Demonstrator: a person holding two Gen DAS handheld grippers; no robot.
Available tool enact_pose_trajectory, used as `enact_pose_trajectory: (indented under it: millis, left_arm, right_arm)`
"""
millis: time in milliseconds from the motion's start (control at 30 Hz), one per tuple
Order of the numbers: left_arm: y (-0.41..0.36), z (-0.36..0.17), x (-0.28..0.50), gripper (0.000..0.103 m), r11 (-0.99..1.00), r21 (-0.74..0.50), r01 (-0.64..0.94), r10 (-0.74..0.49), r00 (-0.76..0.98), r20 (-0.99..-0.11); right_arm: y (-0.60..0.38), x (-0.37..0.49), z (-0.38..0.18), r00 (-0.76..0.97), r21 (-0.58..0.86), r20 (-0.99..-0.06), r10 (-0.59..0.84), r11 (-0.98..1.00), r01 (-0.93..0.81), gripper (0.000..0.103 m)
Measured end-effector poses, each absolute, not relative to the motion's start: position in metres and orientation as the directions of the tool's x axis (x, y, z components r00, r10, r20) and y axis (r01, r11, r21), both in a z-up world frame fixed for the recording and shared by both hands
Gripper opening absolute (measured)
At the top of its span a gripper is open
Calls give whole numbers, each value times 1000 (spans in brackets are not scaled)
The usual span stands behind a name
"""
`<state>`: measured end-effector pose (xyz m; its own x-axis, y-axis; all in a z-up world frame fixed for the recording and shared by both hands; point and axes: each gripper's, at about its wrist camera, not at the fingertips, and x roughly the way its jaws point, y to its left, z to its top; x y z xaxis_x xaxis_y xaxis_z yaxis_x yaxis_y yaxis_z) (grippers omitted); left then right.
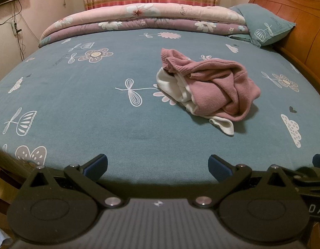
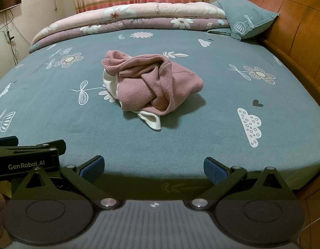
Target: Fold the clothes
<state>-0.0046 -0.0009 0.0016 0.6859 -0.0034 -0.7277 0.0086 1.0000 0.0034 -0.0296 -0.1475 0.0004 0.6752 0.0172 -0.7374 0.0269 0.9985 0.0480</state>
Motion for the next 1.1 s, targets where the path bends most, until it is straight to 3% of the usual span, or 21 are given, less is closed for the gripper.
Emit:
enact_pose_trajectory:
  millis: [1100]
  left_arm:
    - [-1,2,-7,102,1000,-5,15,-14,689,-725]
  right_arm:
    - [-147,-32,-1,677,38,-736,14,999,21,103]
